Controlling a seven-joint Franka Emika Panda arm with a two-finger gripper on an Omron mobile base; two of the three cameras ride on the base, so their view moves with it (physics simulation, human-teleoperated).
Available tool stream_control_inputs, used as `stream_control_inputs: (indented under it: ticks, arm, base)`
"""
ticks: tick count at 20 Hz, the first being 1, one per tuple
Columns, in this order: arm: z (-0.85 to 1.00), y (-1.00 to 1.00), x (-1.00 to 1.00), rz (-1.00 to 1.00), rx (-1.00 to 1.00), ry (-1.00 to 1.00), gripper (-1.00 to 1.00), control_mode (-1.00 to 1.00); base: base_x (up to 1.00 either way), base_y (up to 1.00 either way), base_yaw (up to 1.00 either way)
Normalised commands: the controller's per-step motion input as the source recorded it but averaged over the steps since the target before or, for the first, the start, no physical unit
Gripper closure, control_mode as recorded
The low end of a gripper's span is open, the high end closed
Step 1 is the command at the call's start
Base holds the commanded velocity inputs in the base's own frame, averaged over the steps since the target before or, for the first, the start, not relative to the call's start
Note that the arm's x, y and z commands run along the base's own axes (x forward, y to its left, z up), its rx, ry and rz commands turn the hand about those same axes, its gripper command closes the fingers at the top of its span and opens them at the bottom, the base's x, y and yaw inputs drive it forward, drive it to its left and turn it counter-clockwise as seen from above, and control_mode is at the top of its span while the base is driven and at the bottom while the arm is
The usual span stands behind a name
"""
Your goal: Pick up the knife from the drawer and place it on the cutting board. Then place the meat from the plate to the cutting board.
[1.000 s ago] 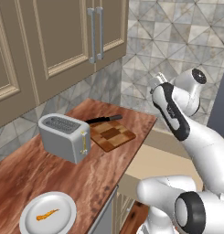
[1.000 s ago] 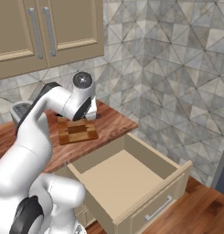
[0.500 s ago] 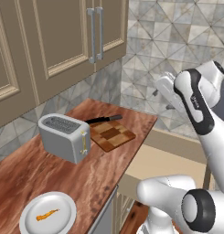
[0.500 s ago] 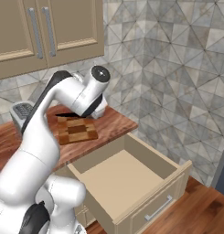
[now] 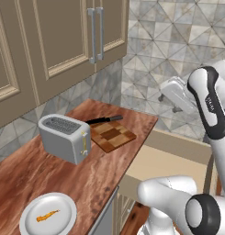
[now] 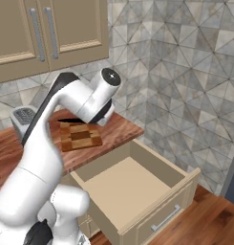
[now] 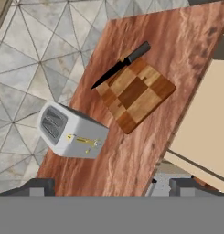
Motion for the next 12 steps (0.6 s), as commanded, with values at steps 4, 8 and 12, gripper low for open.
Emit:
stream_control_inputs:
  ticks: [4,8,12]
  arm:
    - [0.0,0.18,-0.39,0.03,-0.11,-0.05,-1.0,-1.0]
    - [0.0,0.22,-0.42,0.01,-0.12,-0.07,-1.0,-1.0]
    - [0.0,0.16,-0.43,0.0,-0.09,-0.04,-1.0,-1.0]
  base:
    - [0.0,0.0,0.0]
    - [0.0,0.0,0.0]
    - [0.0,0.0,0.0]
